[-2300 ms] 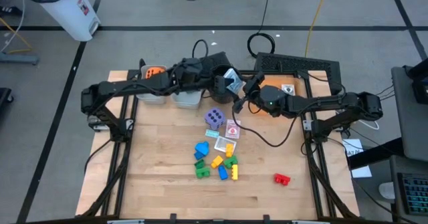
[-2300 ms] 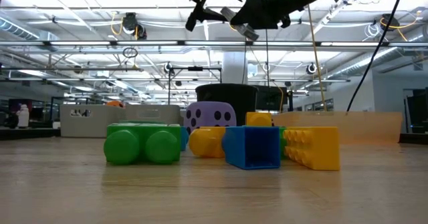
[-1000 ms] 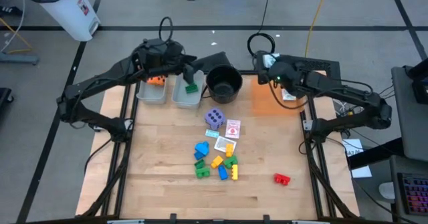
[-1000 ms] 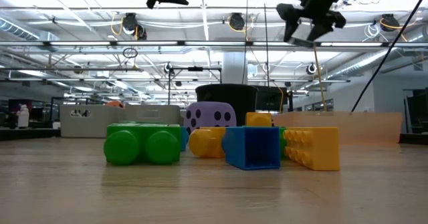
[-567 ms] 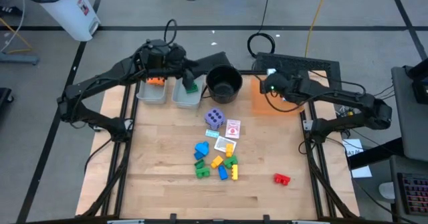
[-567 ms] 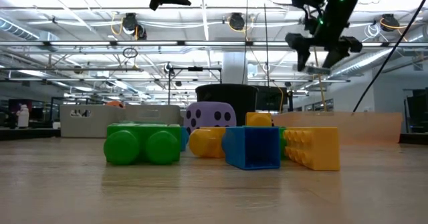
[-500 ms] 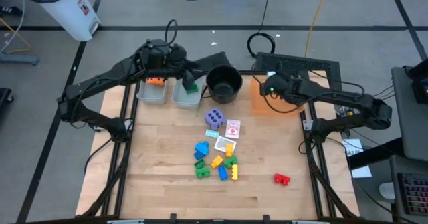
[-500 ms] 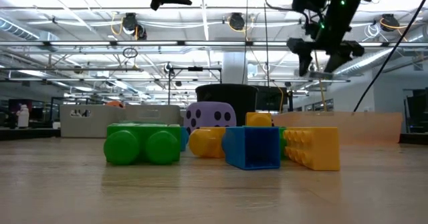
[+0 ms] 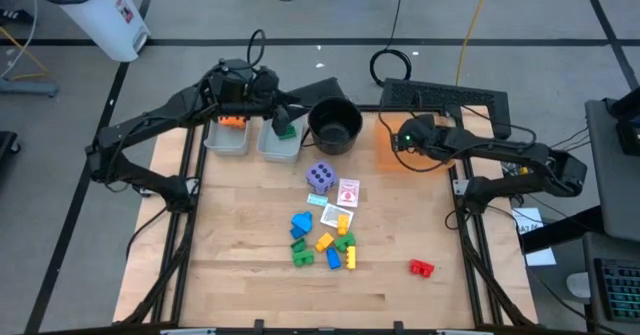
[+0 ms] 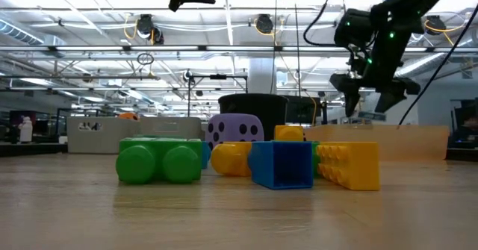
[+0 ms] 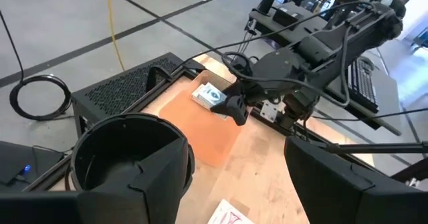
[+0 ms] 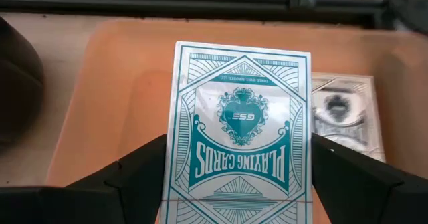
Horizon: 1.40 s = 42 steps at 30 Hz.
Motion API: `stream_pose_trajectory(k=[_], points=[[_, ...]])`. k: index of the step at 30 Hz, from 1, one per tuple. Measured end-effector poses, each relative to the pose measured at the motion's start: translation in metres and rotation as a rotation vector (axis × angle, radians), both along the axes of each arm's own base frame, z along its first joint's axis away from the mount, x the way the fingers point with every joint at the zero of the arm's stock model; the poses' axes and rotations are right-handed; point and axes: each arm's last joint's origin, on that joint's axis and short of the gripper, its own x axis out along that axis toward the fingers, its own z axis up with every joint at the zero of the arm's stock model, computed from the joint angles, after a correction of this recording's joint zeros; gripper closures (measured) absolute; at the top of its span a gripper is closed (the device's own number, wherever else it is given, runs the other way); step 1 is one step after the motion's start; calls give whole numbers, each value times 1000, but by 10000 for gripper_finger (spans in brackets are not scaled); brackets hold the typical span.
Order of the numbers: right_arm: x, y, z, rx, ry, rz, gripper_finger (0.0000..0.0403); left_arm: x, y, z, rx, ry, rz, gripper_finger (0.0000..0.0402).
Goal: Pick & Place Toys
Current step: Put the blue deck of cards into the orange bin
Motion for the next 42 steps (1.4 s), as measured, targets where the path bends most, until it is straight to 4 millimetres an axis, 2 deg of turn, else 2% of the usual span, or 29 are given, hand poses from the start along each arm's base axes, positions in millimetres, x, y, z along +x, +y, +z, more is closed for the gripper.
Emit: stream_pose_trajectory(k=[14, 26, 42], points=[[-15, -21, -21, 53, -29, 22, 94, 1, 1, 3, -17, -32, 53, 147], [-6, -35, -44, 126, -4, 61, 94, 1, 1, 4, -17, -51, 63, 147], [-4, -47, -56, 119, -4, 24, 94, 1, 1, 4, -13, -48, 65, 147]])
